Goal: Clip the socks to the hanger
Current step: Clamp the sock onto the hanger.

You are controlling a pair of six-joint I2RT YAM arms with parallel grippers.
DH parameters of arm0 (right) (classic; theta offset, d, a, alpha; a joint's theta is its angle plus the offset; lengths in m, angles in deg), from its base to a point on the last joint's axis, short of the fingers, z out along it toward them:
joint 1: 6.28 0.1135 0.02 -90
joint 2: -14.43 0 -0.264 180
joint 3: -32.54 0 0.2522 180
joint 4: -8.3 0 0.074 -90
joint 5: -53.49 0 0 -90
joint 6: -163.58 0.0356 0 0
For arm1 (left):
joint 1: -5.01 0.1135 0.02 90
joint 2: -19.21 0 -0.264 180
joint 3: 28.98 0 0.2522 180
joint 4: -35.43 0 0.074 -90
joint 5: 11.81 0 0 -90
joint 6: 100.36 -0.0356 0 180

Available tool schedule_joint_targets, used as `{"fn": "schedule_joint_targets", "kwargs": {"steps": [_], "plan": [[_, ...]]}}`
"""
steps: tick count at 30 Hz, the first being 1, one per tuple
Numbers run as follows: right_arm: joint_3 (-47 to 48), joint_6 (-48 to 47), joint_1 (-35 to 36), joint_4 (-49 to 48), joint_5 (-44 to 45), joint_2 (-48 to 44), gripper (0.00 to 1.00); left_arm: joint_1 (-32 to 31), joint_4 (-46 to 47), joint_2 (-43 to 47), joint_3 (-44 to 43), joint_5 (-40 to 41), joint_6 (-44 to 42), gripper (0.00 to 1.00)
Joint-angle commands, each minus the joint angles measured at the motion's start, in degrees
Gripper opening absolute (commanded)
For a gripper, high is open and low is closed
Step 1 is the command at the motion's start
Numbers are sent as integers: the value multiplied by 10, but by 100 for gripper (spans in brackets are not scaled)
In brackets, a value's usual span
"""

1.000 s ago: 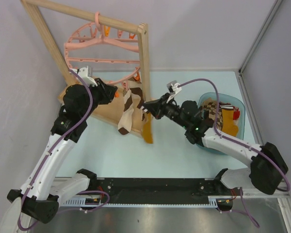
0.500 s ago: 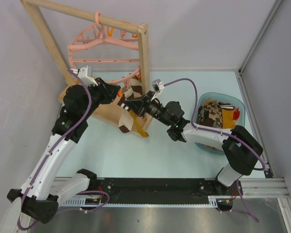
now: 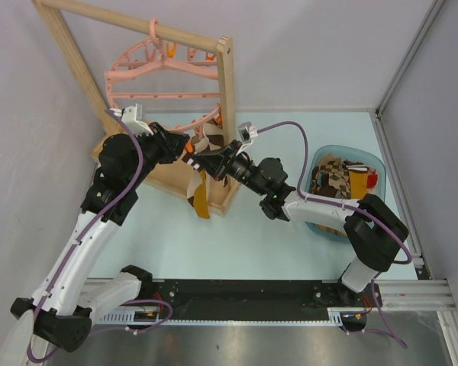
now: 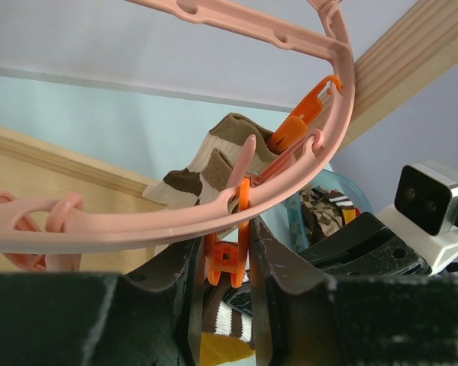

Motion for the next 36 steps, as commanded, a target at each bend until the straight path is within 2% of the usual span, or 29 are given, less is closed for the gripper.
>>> {"fn": "schedule_joint_targets", "kwargs": {"steps": [1,21,36], "plan": [[28,2,3,-46,1,2,0,-5,42,12,2,-21,12,0],[41,4,8,-76,14,16,0,-6,45,10,7,-43,35,0],[41,-5,18,-83,5,6,2,-8,25,8,11,0,44,0]]}}
